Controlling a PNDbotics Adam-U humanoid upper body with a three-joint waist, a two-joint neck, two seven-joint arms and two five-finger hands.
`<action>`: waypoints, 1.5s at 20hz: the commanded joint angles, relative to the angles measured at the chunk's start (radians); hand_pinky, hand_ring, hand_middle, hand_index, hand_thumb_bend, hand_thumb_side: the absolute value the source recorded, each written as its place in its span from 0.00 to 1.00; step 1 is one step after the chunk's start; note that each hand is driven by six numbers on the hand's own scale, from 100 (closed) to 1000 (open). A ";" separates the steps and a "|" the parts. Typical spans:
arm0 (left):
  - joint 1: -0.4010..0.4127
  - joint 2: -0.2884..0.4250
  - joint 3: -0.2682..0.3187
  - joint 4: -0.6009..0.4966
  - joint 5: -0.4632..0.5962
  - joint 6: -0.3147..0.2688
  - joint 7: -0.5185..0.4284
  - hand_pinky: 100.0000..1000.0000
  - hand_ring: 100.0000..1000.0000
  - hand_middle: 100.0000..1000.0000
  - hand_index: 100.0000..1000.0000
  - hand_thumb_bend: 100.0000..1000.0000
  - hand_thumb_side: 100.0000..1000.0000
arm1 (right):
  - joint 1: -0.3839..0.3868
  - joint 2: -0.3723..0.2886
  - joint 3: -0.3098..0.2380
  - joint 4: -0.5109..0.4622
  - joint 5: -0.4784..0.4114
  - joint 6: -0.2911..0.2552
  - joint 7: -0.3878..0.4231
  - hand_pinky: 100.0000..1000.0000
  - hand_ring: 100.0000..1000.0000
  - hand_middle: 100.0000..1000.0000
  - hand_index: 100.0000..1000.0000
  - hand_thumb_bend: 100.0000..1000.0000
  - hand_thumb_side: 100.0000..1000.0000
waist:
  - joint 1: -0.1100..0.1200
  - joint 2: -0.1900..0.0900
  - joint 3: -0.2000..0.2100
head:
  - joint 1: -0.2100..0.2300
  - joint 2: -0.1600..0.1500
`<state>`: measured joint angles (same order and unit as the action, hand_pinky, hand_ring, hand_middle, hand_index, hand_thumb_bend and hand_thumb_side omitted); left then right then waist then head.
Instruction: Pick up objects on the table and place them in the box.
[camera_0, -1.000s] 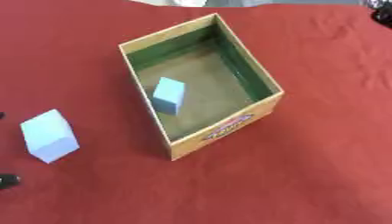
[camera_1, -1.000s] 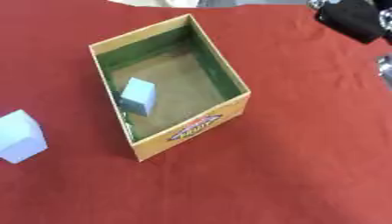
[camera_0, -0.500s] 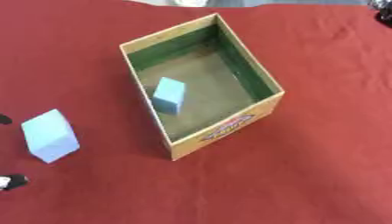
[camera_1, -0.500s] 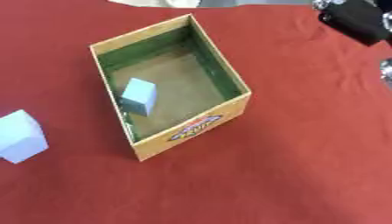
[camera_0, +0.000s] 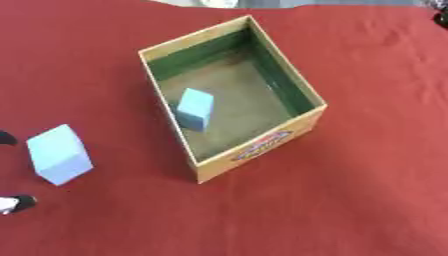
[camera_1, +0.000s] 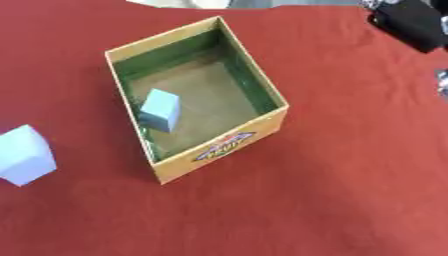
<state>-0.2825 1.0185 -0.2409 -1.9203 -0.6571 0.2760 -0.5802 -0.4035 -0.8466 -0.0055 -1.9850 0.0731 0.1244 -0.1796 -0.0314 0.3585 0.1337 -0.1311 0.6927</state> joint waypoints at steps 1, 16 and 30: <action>-0.022 0.012 -0.004 0.015 0.005 0.004 0.001 0.91 0.84 0.72 0.82 0.57 0.56 | -0.005 -0.017 -0.012 -0.015 -0.008 0.004 -0.003 0.82 0.80 0.65 0.82 0.00 0.56 | 0.014 -0.001 -0.003 | 0.005 -0.009; -0.056 -0.022 -0.017 0.034 0.121 0.003 0.067 0.85 0.75 0.63 0.73 0.43 0.46 | 0.002 -0.009 -0.017 -0.015 -0.021 0.001 0.011 0.83 0.80 0.65 0.82 0.00 0.59 | 0.014 0.001 -0.004 | 0.007 -0.013; -0.062 -0.028 -0.026 0.041 0.066 0.011 0.079 0.80 0.70 0.56 0.70 0.45 0.44 | 0.005 -0.007 -0.019 -0.015 -0.029 0.005 0.018 0.83 0.80 0.65 0.82 0.00 0.61 | 0.012 0.002 -0.003 | 0.006 -0.014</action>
<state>-0.3350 0.9661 -0.2730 -1.8684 -0.5870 0.2880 -0.5018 -0.3943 -0.8311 -0.0113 -1.9850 0.0506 0.1292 -0.1640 -0.0314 0.3639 0.1300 -0.1250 0.6921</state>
